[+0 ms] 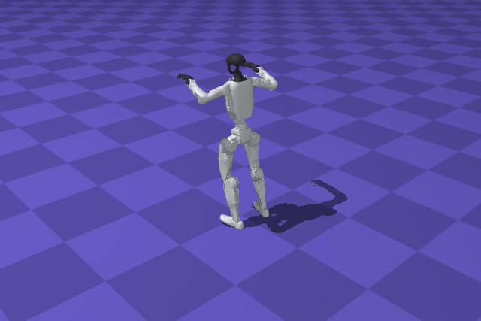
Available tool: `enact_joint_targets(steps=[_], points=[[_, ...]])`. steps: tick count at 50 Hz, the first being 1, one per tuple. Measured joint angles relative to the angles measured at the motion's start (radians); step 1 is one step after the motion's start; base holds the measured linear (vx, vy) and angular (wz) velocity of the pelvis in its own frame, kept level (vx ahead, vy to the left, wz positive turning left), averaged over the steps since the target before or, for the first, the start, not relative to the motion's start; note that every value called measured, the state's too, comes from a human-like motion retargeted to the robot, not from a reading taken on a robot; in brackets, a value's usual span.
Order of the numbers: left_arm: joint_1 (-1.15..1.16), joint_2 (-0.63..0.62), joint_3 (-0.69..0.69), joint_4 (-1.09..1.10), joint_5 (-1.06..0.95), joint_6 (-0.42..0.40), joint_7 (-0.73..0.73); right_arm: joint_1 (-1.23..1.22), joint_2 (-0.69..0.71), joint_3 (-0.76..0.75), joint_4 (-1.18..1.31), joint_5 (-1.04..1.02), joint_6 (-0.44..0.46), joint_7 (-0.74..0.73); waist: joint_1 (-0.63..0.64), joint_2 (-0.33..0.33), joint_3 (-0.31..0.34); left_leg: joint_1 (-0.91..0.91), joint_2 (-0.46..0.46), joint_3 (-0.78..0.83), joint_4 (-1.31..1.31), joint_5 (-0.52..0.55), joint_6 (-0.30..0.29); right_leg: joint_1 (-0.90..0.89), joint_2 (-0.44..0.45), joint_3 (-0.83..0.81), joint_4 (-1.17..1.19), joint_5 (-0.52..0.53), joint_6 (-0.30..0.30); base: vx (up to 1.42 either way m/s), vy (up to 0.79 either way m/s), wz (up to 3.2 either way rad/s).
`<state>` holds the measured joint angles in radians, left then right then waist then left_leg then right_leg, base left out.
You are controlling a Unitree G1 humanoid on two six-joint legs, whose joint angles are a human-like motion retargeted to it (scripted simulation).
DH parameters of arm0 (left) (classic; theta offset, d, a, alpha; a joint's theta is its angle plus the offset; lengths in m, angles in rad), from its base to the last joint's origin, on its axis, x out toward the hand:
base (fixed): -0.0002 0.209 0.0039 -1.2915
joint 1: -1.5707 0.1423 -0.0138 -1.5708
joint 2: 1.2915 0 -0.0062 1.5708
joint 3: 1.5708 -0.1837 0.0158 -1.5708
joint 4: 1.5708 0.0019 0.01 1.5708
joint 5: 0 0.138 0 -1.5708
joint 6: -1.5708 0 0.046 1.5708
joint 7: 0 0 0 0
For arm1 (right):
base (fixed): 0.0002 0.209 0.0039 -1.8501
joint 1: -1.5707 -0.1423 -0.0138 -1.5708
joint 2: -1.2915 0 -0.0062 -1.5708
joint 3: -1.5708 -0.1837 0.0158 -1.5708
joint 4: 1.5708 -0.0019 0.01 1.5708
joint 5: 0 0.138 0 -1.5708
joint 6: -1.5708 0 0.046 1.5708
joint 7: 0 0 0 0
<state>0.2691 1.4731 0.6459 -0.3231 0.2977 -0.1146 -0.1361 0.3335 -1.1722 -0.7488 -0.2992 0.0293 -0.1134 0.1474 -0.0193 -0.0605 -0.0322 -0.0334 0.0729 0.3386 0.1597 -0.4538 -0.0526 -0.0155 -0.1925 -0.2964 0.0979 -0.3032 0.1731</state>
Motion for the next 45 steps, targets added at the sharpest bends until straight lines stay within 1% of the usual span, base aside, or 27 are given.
enact_joint_targets(steps=[16,25,31,38,45], points=[[-0.002,-0.002,-0.003,-0.023,-0.014,0.002,-0.003,0.006,0.007,-0.008,-0.008,0.004,0.005,-0.002,0.002,0.000,0.004,-0.001,0.000,-0.003,0.003,0.000,-0.002,0.002,-0.001,-0.003,0.000,0.000,0.000,0.00,0.00,0.00],[-0.010,-0.010,0.000,-0.010,0.021,0.004,-0.002,-0.012,0.018,0.002,-0.006,-0.004,0.003,-0.008,0.006,-0.001,-0.004,-0.004,-0.001,-0.003,0.004,-0.001,0.000,0.000,-0.002,-0.003,0.001,-0.002,0.000,0.00,0.00,0.00],[0.005,-0.037,0.026,-0.007,0.034,0.004,-0.003,-0.004,0.043,-0.008,0.000,-0.012,0.005,-0.006,0.011,-0.003,-0.010,-0.005,-0.001,-0.003,0.004,-0.003,0.001,-0.001,-0.002,-0.003,0.000,-0.004,0.001,0.00,0.00,0.00],[0.050,-0.055,0.066,-0.009,0.040,0.006,-0.010,0.031,0.057,-0.036,0.009,-0.016,0.009,0.003,0.013,-0.008,-0.003,-0.004,-0.001,-0.008,0.008,-0.004,0.000,0.004,-0.003,-0.008,0.002,-0.007,0.000,0.00,0.00,0.00],[0.054,-0.067,0.064,-0.007,0.033,0.006,-0.011,0.013,0.061,-0.021,0.004,-0.011,0.008,-0.002,0.009,-0.015,0.007,-0.007,-0.002,-0.012,0.011,-0.006,0.004,0.005,-0.004,-0.010,0.001,-0.011,-0.003,0.00,0.00,0.00]])
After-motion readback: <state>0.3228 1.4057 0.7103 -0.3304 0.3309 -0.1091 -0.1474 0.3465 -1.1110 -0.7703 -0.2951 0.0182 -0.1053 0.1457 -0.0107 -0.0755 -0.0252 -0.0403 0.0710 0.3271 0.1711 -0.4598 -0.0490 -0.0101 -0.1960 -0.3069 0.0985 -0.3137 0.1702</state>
